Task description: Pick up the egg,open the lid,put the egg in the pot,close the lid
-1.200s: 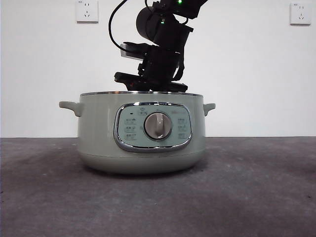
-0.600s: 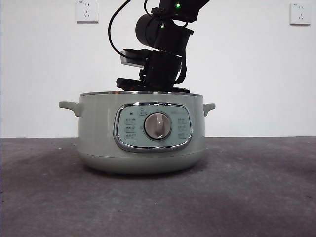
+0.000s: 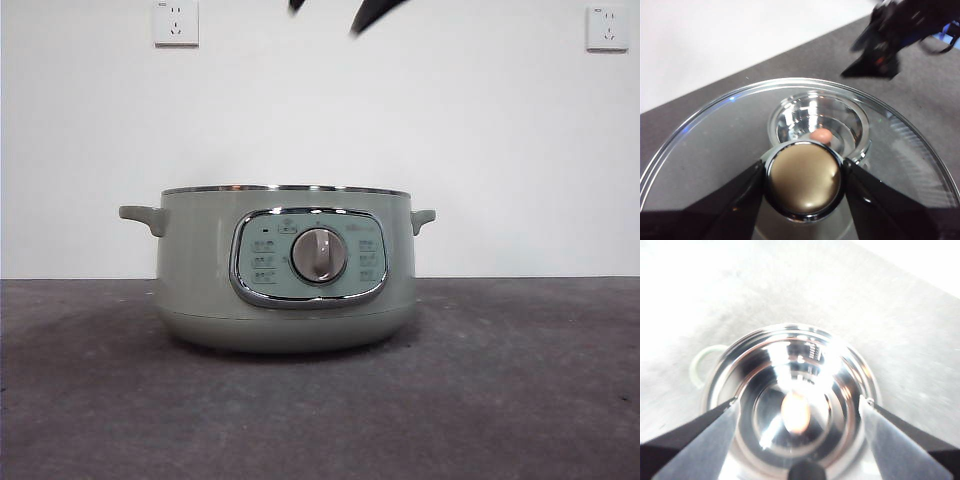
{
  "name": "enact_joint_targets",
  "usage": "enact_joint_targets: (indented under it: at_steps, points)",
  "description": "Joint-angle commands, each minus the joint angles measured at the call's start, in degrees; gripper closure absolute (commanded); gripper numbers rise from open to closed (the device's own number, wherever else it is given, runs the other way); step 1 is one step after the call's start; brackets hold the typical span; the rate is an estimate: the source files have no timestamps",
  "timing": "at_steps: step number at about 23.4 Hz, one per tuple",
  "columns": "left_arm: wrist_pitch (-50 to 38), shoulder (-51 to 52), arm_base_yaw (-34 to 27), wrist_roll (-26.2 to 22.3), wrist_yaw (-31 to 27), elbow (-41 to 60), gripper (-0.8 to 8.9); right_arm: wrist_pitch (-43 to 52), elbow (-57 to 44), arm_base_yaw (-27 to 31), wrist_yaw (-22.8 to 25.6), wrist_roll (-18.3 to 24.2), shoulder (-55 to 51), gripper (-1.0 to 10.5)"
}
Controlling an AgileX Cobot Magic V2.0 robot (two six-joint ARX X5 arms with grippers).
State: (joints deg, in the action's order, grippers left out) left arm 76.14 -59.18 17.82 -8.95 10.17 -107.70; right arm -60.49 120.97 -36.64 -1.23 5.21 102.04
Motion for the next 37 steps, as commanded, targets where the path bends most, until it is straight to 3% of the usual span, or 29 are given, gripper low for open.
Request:
enact_joint_targets:
  at_steps: [1,5,11,17,20,37]
  points:
    - [-6.0,-0.3,0.5,0.1,0.7,1.5,8.20,-3.9,0.0,0.5,1.1,1.0,-3.9,5.4]
    - [-15.4,-0.4,0.5,1.3,6.3,11.1,8.20,-9.4,0.0,0.8,1.9,1.0,-11.4,5.4]
    - [-32.8,-3.3,2.2,2.6,6.7,27.7,8.20,-16.8,-0.1,1.2,3.8,0.7,-23.5,5.4]
    - [-41.9,-15.2,6.2,2.6,5.8,28.2,8.20,-18.4,-4.2,1.1,4.0,-2.9,-35.9,5.4]
    - [-45.7,-19.3,7.5,2.6,5.7,28.2,8.20,-18.4,-9.3,1.1,6.5,-4.4,-41.5,5.4]
    - [-57.4,-29.5,9.1,2.5,3.1,28.2,8.20,-18.4,-34.1,1.1,9.0,-12.8,-62.6,5.4]
